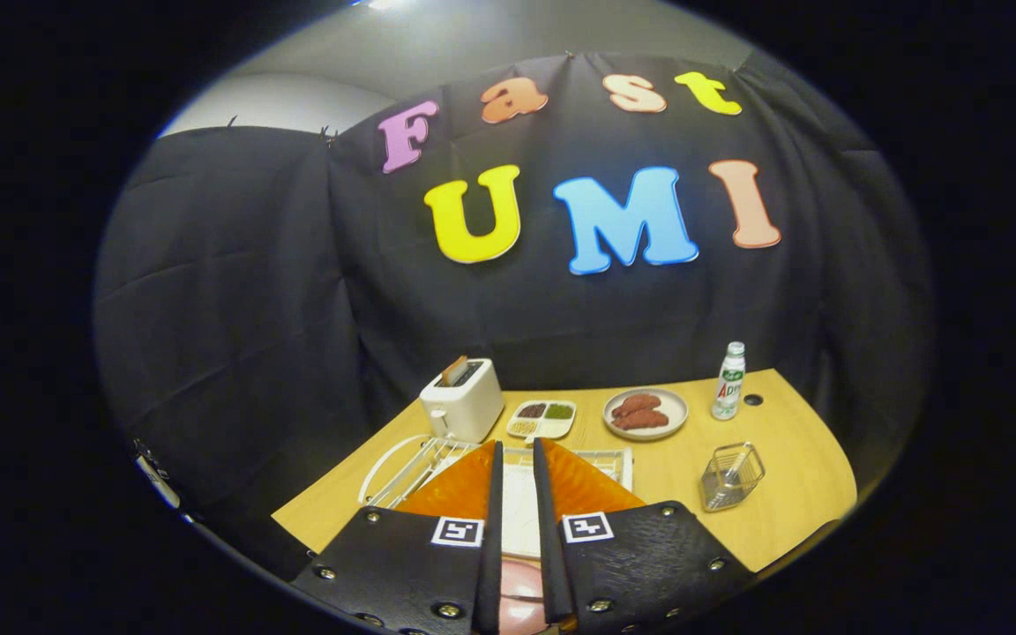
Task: Take the plate from the dish rack, then take the spoon from the basket and place it into the plate.
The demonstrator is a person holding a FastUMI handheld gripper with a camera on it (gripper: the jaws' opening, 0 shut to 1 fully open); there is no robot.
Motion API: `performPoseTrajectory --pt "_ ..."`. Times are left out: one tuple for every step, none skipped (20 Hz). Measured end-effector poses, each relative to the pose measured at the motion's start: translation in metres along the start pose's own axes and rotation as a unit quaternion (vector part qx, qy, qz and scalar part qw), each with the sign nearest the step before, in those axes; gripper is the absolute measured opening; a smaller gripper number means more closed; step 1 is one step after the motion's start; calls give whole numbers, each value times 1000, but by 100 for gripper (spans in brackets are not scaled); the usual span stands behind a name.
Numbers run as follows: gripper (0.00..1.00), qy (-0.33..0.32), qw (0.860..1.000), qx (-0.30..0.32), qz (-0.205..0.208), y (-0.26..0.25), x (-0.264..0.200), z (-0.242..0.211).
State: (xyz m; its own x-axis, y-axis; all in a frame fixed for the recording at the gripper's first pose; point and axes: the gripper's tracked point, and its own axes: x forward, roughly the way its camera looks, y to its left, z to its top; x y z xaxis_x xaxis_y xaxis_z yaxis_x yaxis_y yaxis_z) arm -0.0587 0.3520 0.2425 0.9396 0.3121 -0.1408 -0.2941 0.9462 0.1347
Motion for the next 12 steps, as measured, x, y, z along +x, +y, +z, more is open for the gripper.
performPoseTrajectory --pt "18 -19 1000 -5 -8 -11 -3 18" --pt "18 -37 999 -11 -16 -22 -7 34" --pt "18 -52 998 -16 -22 -32 -11 49" --pt "18 -67 997 -21 -28 -42 -15 63" --pt "18 -82 996 -24 -32 -53 -20 77" --pt "18 -94 995 -26 -36 -63 -24 89" --pt "18 -105 993 -27 -42 -75 -28 100" --pt "18 -112 992 -27 -46 -87 -32 109" --pt "18 -118 991 -26 -49 -98 -36 116" --pt "18 -123 991 -24 -55 -112 -40 120" --pt "18 -126 990 -23 -55 -121 -41 124" --pt "28 -128 990 -24 -57 -132 -44 125"
